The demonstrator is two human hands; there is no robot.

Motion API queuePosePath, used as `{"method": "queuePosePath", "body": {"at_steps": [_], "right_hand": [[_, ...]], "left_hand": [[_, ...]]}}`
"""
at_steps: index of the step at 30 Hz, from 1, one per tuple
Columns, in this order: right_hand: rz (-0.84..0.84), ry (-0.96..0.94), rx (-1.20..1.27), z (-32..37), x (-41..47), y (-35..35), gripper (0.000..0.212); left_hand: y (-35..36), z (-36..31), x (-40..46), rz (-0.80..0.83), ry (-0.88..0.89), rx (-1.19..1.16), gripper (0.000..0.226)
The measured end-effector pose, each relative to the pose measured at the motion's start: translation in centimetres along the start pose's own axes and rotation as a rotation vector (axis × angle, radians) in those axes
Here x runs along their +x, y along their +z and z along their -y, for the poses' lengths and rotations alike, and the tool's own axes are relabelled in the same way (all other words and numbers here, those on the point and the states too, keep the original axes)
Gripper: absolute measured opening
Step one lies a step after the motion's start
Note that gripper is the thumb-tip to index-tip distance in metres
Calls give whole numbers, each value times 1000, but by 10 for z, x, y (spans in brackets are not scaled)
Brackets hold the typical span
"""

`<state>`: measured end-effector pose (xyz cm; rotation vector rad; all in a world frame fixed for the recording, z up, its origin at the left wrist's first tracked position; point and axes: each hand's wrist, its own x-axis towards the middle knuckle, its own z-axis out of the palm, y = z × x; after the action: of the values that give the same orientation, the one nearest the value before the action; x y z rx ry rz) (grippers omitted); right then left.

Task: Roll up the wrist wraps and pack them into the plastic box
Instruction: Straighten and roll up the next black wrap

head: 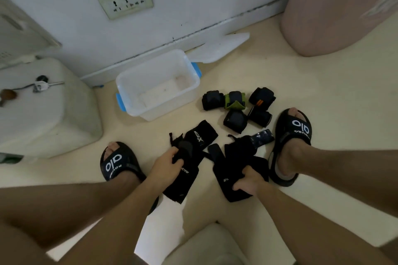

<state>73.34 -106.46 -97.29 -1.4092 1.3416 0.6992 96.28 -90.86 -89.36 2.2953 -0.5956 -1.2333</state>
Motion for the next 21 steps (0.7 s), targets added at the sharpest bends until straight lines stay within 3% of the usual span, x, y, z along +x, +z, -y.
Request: {"method": "queuePosePath", "body": {"at_steps": [3,7,10,21], "right_hand": [[46,11,152,1,-1,0,85],[65,49,223,2,-6,1,48],[92,70,224,1,-7,4,37],[44,-4,190,35,-35,-17,56]], "left_hand": [[0,-8,-6,-18,-15,13,9],[-2,-10,-13,-27,-45,-25,8],[-3,-13,-19,-43,-88,-97,20],[-22,-35,-26,-27,-46,-52,38]]}}
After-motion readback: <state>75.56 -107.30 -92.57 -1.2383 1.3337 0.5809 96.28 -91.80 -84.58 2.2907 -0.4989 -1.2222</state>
